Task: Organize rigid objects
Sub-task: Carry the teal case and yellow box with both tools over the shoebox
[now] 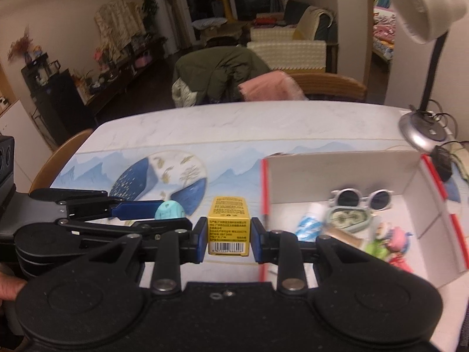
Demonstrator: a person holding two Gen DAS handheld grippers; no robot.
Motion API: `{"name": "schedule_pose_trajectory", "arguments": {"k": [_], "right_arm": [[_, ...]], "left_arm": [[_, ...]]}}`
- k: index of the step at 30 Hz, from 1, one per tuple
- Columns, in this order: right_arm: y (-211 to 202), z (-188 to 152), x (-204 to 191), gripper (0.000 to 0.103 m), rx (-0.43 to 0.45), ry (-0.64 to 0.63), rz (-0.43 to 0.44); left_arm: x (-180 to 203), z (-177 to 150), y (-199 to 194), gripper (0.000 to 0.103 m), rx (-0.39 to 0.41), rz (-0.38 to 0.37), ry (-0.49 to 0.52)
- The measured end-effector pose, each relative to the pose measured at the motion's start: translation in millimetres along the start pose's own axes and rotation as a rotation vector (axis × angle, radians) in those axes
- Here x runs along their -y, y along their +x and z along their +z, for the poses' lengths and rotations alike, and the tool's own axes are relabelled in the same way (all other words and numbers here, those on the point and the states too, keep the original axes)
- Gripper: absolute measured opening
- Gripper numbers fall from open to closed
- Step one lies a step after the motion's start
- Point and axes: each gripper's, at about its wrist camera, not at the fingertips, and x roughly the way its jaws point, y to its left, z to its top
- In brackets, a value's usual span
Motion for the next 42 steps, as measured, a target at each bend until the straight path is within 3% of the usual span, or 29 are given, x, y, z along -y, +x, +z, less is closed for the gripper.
{"name": "schedule_pose_trajectory", "arguments": {"k": [21,32,42], "right_arm": [[-32.7,-10.3,134.4,0.028,0.063,0.12,-0.093],[-14.6,-14.8,193.6,0.028,0.038,0.16,-0.144],[19.3,-15.4,204.2,0.028,0.005,0.117,-0.142]], "left_arm": [[105.3,33.7,71.0,0.037,-0.063,-0.034,0.131],[122.0,45.8,127.3,0.037,-0.127,0.001,0.179],[116.3,53.3,181.4,0.037,-0.173,0.06,0.201]]}}
